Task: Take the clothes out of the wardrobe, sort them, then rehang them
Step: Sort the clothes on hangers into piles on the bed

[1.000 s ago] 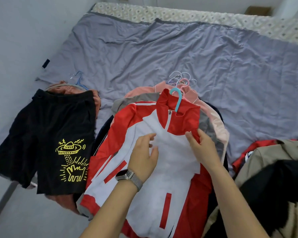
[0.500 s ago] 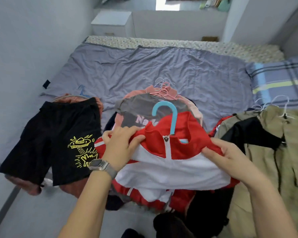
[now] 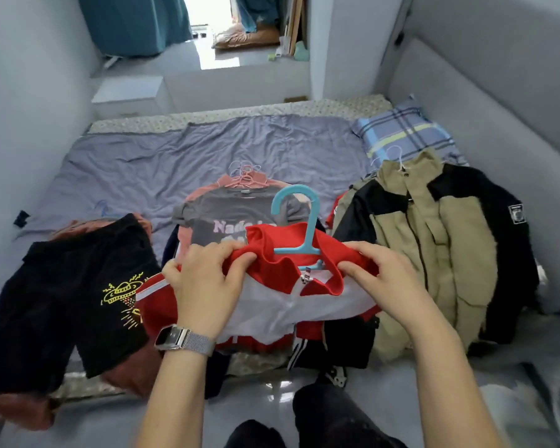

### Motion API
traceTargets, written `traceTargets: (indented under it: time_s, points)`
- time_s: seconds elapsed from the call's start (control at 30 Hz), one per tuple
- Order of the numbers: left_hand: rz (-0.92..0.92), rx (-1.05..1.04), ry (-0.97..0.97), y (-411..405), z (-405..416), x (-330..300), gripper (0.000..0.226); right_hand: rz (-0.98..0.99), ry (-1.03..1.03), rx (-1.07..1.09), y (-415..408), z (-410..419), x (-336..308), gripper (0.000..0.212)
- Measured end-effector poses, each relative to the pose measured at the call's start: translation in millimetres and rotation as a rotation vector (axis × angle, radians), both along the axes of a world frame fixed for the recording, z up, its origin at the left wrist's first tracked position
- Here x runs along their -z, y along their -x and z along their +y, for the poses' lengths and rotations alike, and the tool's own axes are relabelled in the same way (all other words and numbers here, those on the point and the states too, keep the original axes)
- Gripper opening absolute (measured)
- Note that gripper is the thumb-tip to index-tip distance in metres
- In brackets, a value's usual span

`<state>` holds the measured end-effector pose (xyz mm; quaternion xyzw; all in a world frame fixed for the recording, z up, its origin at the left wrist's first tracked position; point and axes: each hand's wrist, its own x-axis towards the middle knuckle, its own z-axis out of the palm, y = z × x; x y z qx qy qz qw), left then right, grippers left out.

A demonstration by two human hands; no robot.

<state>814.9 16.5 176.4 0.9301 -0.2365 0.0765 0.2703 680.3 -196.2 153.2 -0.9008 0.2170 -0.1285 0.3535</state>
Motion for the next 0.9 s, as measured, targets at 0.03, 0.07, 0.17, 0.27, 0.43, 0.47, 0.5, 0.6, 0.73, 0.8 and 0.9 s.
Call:
traceTargets:
  time_s: [0.03, 0.07, 0.17, 0.27, 0.43, 0.47, 0.5, 0.6, 0.73, 0.8, 0.9]
  points:
    - [-0.007, 0.022, -0.009, 7, -4, -4, 0.018, -0.002, -0.015, 0.026, 10, -1, -5, 0.025]
    - [-0.013, 0.041, -0.010, 13, -7, -9, 0.016, -0.014, -0.019, 0.051, 20, -1, -13, 0.021]
    - [0.014, 0.111, 0.043, 29, -21, -23, 0.007, -0.068, 0.028, 0.181, 45, -6, -29, 0.015]
    - [0.055, 0.173, 0.101, 42, -40, -30, 0.004, -0.145, 0.110, 0.285, 62, -18, -39, 0.016]
    - [0.117, 0.230, 0.156, 70, -81, -20, 0.033, -0.173, 0.177, 0.344, 95, -50, -45, 0.014]
    - [0.147, 0.241, 0.166, 78, -95, -17, 0.032, -0.164, 0.177, 0.352, 107, -60, -45, 0.015]
    - [0.182, 0.255, 0.172, 88, -110, -14, 0.028, -0.151, 0.172, 0.365, 120, -72, -43, 0.016]
    - [0.238, 0.305, 0.175, 119, -157, -7, 0.015, -0.116, 0.145, 0.426, 159, -113, -41, 0.018]
    - [0.280, 0.316, 0.183, 151, -214, -6, 0.002, -0.093, 0.062, 0.482, 195, -165, -51, 0.023]
    - [0.291, 0.323, 0.199, 160, -236, -8, 0.006, -0.093, 0.068, 0.494, 203, -185, -54, 0.027]
    - [0.324, 0.315, 0.206, 161, -256, -10, 0.013, -0.114, 0.071, 0.495, 198, -210, -55, 0.032]
